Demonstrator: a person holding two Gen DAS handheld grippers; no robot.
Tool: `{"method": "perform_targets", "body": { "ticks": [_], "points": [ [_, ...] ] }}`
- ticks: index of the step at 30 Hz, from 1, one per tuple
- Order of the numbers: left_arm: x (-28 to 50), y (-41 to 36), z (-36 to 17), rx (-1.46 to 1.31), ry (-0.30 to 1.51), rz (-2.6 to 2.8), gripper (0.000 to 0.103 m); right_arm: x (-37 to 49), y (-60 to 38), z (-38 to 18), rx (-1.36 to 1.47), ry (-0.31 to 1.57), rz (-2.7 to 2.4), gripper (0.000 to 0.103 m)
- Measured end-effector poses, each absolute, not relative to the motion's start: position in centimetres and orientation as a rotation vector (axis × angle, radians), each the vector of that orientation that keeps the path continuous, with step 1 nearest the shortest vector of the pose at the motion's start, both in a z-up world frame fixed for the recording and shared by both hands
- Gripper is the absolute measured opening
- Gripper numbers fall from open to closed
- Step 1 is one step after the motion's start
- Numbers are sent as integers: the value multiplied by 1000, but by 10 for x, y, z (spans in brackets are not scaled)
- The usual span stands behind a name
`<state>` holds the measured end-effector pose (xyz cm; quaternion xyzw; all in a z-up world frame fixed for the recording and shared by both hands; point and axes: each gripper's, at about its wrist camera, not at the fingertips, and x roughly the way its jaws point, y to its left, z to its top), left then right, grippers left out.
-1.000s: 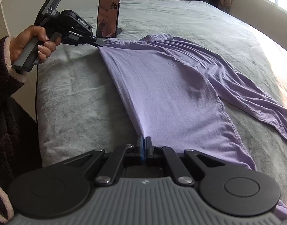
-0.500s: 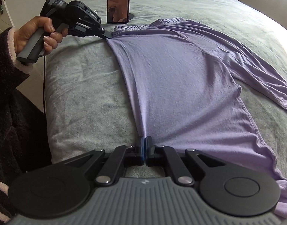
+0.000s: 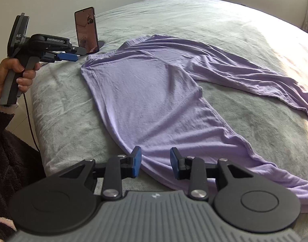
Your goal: Fold clothes
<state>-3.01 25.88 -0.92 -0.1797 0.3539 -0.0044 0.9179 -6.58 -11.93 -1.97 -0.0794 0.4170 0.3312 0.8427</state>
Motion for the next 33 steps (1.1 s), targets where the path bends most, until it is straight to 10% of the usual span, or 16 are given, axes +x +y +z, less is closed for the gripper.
{"method": "perform_targets", "body": {
  "ticks": [33],
  "points": [
    [-60, -76, -24, 220, 691, -1075, 35, -59, -399, -46, 377, 855, -63, 36]
  ]
}}
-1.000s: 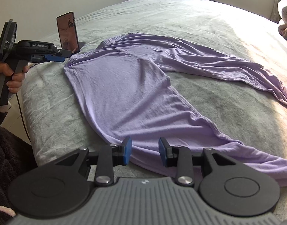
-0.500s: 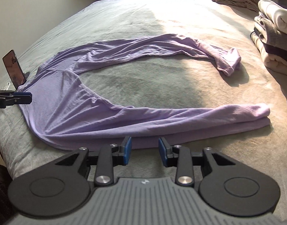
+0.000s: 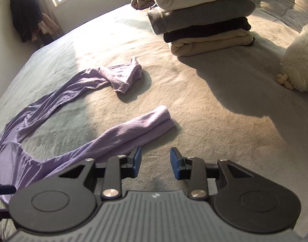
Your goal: Fold clothes
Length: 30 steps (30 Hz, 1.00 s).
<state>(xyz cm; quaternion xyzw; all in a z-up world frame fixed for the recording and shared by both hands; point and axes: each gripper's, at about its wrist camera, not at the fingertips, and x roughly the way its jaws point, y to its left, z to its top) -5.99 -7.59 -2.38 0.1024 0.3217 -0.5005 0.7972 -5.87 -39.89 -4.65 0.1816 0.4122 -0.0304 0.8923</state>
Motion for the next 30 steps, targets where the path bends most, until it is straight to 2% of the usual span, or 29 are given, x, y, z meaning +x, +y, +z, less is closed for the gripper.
{"method": "perform_targets", "body": {
  "ticks": [7, 9, 11, 14, 22, 23, 25, 26, 27, 28, 29, 30],
  "points": [
    [-56, -115, -46, 315, 683, -1030, 32, -49, -416, -49, 422, 822, -87, 36],
    [-55, -121, -52, 338, 680, -1019, 25, -46, -417, -51, 428, 823, -85, 36],
    [-54, -125, -57, 348, 673, -1009, 25, -43, -417, -51, 430, 819, -78, 36],
    [-52, -124, -56, 324, 656, -989, 17, -39, -418, -52, 439, 813, -72, 36],
    [-48, -128, -61, 331, 643, -952, 17, -31, -414, -54, 431, 808, -71, 36],
    [-47, -128, -61, 324, 645, -945, 17, -30, -411, -55, 406, 809, -70, 33],
    [-46, -129, -63, 311, 648, -929, 17, -29, -404, -55, 330, 812, -75, 21],
    [-45, -129, -63, 304, 649, -921, 16, -29, -400, -55, 292, 814, -77, 9],
    [-44, -129, -64, 297, 650, -913, 12, -29, -397, -55, 253, 815, -80, 2],
    [-43, -129, -64, 291, 651, -905, 10, -29, -394, -55, 214, 815, -82, 1],
    [-44, -130, -64, 292, 648, -897, 2, -30, -394, -54, 208, 812, -87, 1],
    [-45, -131, -64, 289, 645, -891, 1, -32, -394, -53, 211, 808, -93, 1]
  ]
}}
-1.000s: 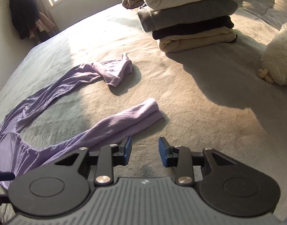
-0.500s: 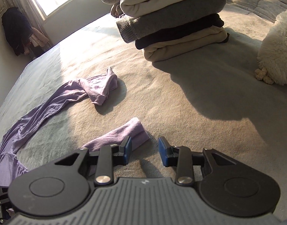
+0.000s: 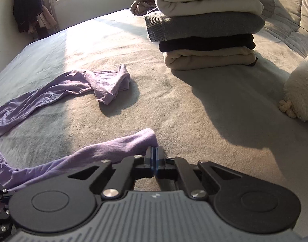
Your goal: Fold clothes
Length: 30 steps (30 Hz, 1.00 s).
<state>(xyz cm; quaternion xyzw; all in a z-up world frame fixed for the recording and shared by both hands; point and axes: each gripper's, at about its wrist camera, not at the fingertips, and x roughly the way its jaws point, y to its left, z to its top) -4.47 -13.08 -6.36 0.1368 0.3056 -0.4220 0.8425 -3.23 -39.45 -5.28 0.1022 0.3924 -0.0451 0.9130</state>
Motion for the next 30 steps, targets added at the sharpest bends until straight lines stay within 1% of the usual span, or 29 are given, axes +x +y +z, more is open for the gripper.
{"method": "perform_targets", "body": {
  "ticks": [7, 12, 20, 23, 27, 28, 29, 30],
  "points": [
    [-57, -123, -45, 197, 642, -987, 0, -60, -403, -33, 174, 775, -136, 1],
    [-78, -123, -38, 202, 641, -1095, 0, -88, -408, -25, 128, 773, -147, 1],
    [-102, -121, -46, 255, 687, -1184, 0, -147, -403, -26, 48, 808, -106, 1],
    [-107, -121, -53, 276, 711, -1184, 0, -159, -401, -33, 26, 842, -83, 1],
    [-109, -123, -59, 286, 727, -1180, 1, -153, -407, -39, 59, 853, -68, 2],
    [-109, -124, -59, 282, 724, -1180, 3, -151, -410, -38, 82, 841, -64, 4],
    [-109, -126, -58, 279, 721, -1181, 13, -148, -414, -36, 106, 829, -51, 16],
    [-109, -127, -56, 275, 713, -1181, 21, -145, -418, -34, 131, 818, -37, 18]
  ]
}}
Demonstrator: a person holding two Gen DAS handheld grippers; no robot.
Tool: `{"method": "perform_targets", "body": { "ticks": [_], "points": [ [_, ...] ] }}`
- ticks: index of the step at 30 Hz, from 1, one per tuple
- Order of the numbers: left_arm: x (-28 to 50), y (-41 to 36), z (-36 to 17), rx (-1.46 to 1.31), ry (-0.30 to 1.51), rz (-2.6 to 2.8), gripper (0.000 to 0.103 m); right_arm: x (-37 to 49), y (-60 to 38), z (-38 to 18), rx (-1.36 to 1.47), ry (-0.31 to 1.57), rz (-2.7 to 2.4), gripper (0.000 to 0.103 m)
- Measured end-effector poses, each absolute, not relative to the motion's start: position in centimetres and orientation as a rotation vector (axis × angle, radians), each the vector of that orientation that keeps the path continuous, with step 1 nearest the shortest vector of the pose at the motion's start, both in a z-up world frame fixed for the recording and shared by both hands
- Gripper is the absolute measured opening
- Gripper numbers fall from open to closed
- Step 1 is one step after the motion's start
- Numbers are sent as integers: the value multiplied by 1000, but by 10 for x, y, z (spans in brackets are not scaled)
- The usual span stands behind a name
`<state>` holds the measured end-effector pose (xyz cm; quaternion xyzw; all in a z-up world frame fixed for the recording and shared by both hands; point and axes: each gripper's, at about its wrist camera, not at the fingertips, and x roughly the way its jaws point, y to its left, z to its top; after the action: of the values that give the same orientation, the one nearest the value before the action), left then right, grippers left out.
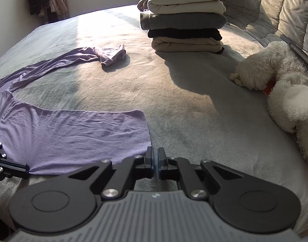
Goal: Fold clothes
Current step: 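Grasp the folded pant edge with the right gripper while the left gripper approaches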
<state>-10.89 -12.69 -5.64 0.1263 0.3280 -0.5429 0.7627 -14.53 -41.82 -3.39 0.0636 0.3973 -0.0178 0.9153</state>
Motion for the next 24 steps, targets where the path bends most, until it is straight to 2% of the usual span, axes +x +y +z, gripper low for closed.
{"method": "perform_targets", "body": {
  "ticks": [1, 2, 3, 11, 22, 24],
  "points": [
    [-109, -128, -55, 270, 703, -1181, 40, -143, -422, -33, 154, 808, -16, 22],
    [-108, -129, -53, 255, 695, -1173, 49, -140, -424, -32, 170, 809, -9, 34],
    [-106, -129, -52, 234, 688, -1162, 50, -139, -426, -32, 185, 811, -5, 39],
    [-58, -186, -41, 210, 749, -1072, 50, -147, -428, -43, 120, 840, 50, 39],
    [-34, -286, -50, 319, 792, -1022, 49, -163, -425, -55, 88, 799, 106, 36],
    [-35, -295, -52, 325, 796, -1002, 48, -164, -427, -55, 114, 795, 112, 31]
  ]
}}
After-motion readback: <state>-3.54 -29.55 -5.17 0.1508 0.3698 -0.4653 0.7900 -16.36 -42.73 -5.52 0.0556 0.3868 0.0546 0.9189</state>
